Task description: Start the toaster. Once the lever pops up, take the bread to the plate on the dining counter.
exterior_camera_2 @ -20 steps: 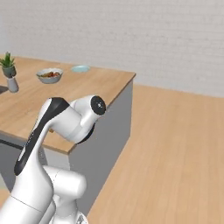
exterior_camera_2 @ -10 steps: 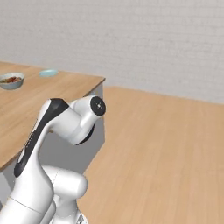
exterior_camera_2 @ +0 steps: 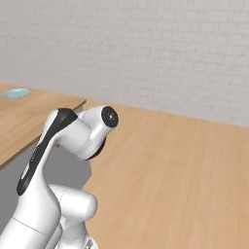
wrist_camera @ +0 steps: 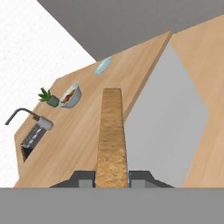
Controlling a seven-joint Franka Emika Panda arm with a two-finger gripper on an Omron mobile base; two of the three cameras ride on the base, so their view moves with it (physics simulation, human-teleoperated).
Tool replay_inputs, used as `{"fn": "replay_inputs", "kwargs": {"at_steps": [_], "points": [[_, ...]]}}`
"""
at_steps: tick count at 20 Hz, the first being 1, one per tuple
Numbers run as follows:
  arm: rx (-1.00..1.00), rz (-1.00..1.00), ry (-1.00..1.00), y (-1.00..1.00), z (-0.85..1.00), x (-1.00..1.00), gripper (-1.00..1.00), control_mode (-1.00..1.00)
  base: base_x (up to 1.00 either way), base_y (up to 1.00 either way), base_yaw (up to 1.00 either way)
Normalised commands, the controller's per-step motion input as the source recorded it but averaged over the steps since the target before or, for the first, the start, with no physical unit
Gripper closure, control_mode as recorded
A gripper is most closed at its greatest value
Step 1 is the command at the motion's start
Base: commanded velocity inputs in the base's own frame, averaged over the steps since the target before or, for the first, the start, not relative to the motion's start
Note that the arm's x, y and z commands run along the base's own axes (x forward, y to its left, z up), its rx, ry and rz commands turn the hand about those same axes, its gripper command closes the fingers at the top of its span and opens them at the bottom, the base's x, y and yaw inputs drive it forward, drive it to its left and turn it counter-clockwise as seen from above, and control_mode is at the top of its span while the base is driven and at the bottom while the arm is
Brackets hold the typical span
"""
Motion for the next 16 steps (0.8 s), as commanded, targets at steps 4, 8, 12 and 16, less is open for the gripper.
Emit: {"fn": "replay_inputs", "kwargs": {"at_steps": [4, 8, 12, 16], "points": [[0.00, 0.00, 0.00, 0.00, 0.00, 0.00, 1.00, 1.00, 1.00, -0.55, 0.02], [0.00, 0.00, 0.00, 0.00, 0.00, 0.00, 1.00, 1.00, 1.00, -0.48, 0.04], [0.00, 0.00, 0.00, 0.00, 0.00, 0.00, 1.00, 1.00, 1.00, -0.43, 0.04], [0.00, 0.00, 0.00, 0.00, 0.00, 0.00, 1.00, 1.00, 1.00, -0.39, 0.03]]}}
